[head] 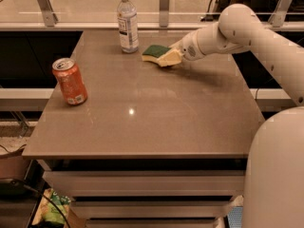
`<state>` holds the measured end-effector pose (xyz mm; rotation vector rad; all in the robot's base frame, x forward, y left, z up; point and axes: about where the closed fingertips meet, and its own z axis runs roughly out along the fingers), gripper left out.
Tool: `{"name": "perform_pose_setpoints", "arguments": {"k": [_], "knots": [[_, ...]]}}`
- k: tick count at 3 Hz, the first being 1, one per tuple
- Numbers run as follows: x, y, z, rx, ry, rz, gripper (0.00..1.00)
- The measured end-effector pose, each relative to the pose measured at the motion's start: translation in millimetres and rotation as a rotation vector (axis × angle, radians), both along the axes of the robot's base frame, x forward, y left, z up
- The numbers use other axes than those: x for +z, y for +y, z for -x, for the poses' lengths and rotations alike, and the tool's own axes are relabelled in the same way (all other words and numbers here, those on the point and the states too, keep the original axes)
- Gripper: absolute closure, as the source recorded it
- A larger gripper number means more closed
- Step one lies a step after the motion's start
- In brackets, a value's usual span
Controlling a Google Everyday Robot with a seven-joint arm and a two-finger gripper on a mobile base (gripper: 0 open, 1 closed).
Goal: Move sponge near blue plastic bottle
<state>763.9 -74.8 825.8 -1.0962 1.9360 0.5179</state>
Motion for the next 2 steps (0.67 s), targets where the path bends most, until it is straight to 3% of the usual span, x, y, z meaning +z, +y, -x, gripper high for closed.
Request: {"name": "perform_pose_setpoints", "arguments": {"k": [1, 2], "knots": [[-2.0, 2.7, 0.0, 0.004, 0.003, -0.001, 0.13], [-4.1, 5.6, -0.1, 0.008, 0.006, -0.001, 0.0]]}}
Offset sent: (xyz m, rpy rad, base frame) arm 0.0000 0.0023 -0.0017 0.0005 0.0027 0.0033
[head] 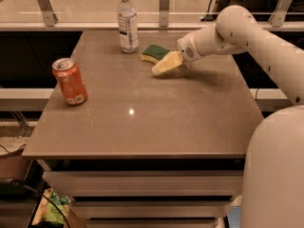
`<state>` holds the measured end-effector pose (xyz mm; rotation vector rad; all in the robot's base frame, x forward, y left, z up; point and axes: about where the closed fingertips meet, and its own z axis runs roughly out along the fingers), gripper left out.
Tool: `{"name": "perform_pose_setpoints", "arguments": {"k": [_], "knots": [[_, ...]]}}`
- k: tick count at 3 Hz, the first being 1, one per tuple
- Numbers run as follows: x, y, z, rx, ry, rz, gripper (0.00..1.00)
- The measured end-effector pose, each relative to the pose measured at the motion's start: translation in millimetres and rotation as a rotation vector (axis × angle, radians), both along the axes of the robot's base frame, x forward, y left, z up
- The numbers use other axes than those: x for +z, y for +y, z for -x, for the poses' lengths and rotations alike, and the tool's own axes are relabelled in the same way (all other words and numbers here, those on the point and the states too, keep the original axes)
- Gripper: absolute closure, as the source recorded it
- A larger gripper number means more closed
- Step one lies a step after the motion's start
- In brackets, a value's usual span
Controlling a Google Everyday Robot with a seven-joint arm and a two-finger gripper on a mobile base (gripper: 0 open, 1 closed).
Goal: Move sponge near blue plastic bottle
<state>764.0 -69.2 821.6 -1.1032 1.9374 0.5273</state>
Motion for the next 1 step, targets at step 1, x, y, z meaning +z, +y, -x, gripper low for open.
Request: {"name": "perform_pose_setpoints", "arguments": {"k": [1], "knots": [[-0.1, 0.1, 0.0, 0.0, 0.0, 0.0, 0.0]]}}
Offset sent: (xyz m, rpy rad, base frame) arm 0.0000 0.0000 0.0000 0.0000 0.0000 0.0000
